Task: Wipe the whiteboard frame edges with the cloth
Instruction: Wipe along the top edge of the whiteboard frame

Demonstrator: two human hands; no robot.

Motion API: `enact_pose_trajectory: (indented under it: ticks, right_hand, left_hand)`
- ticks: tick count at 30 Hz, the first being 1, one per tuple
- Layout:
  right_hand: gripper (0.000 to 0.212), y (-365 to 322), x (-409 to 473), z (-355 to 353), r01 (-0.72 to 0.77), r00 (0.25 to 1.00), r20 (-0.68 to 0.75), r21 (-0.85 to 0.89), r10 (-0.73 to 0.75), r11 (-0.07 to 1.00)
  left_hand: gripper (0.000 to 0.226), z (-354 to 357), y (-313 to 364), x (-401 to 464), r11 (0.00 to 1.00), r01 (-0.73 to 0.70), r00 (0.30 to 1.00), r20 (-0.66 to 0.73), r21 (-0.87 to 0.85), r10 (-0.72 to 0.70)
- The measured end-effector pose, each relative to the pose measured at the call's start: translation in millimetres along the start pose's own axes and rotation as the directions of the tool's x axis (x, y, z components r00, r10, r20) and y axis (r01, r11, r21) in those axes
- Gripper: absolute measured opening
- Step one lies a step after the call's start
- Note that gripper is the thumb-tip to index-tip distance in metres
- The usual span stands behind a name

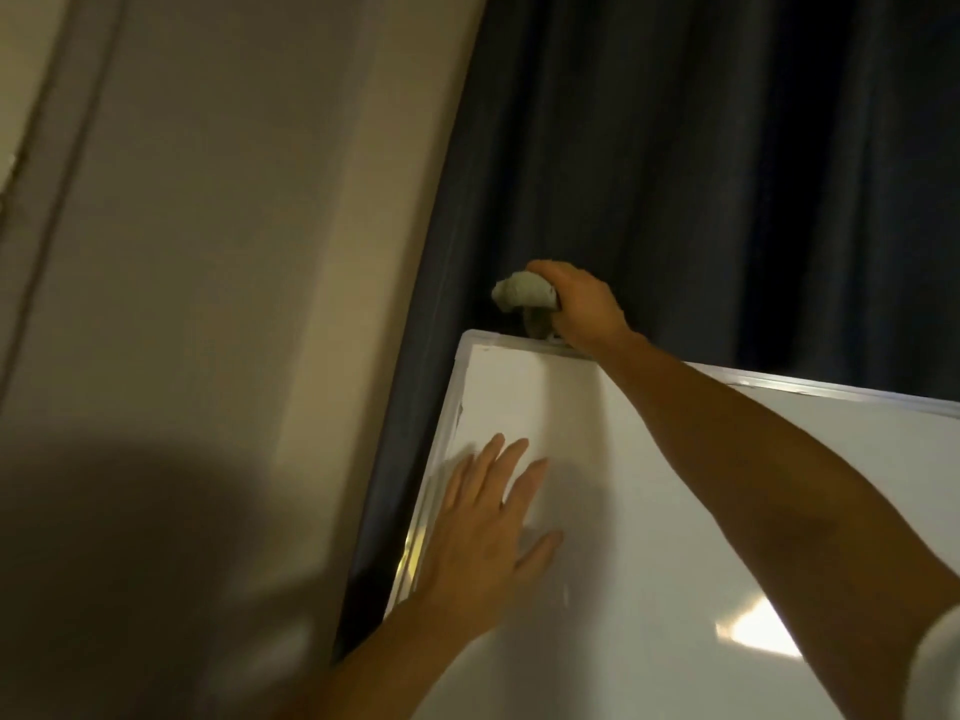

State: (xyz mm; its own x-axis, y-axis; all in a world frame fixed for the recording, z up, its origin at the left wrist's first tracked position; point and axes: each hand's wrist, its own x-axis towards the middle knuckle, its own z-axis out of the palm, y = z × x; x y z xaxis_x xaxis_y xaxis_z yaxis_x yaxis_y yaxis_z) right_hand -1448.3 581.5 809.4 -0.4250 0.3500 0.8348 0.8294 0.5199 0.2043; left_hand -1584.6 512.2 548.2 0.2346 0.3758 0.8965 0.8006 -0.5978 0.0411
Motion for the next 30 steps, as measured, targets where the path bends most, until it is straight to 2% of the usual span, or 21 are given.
enact_pose_trajectory:
  ticks: [3,5,7,9,10,12,14,16,18,20,22,26,28,30]
  right_hand:
    - [0.043,5,8,21,0.019,1.000,-0.010,0.025,-0.019,0.999]
    - [0.048,20,21,22,0.023,0.999,-0.031,-0.137,-0.027,0.990]
    - [0.059,38,38,19,-0.035,0.997,-0.081,-0.330,0.008,0.943]
    - [0.059,45,49,22,-0.082,0.995,-0.076,-0.351,0.059,0.933]
    - [0.050,41,52,26,-0.087,0.996,-0.052,-0.290,0.075,0.953]
    - [0.031,28,52,37,-0.098,0.995,0.018,-0.036,0.099,0.995]
    - [0.030,15,45,45,-0.086,0.994,0.091,0.212,0.068,0.973]
    - [0.036,8,36,51,-0.044,0.978,0.209,0.295,-0.019,0.955]
    - [0.047,7,29,54,-0.013,0.963,0.258,0.351,-0.084,0.936]
    - [0.053,9,27,49,-0.040,0.954,0.286,0.417,-0.089,0.908]
    - [0.053,11,26,41,-0.075,0.934,0.349,0.412,-0.081,0.908]
    - [0.065,7,30,29,-0.344,0.892,0.439,0.505,0.108,0.792]
    - [0.052,1,39,36,-0.337,0.905,0.400,0.464,0.146,0.819]
    - [0.030,-5,48,47,-0.318,0.908,0.388,0.391,0.159,0.863]
  left_hand:
    - [0.069,6,-20,-7,0.999,0.038,0.996,0.087,-0.037,-0.035]
    - [0.069,6,-29,-11,1.000,0.031,0.998,0.047,-0.006,-0.031]
    - [0.069,8,-34,-12,0.992,-0.020,1.000,0.001,0.123,0.020]
    - [0.066,14,-39,-11,0.970,-0.056,0.997,-0.029,0.237,0.065]
    - [0.062,17,-41,-10,0.964,-0.072,0.996,-0.040,0.255,0.084]
    - [0.058,21,-42,-9,0.969,-0.089,0.992,-0.065,0.230,0.107]
    - [0.060,24,-40,-9,0.975,-0.097,0.993,-0.054,0.199,0.109]
    - [0.060,27,-36,-7,0.979,-0.099,0.993,-0.041,0.180,0.108]
    - [0.060,26,-31,-2,0.981,-0.074,0.996,-0.028,0.180,0.080]
    - [0.059,30,-26,1,0.976,-0.055,0.998,-0.021,0.210,0.061]
    - [0.059,35,-25,1,0.970,-0.080,0.996,-0.013,0.229,0.086]
    - [0.059,41,-27,3,0.965,-0.097,0.995,0.001,0.242,0.100]
    - [0.057,44,-26,7,0.972,-0.085,0.996,-0.012,0.218,0.089]
    - [0.058,47,-23,10,0.974,-0.103,0.994,-0.014,0.203,0.108]
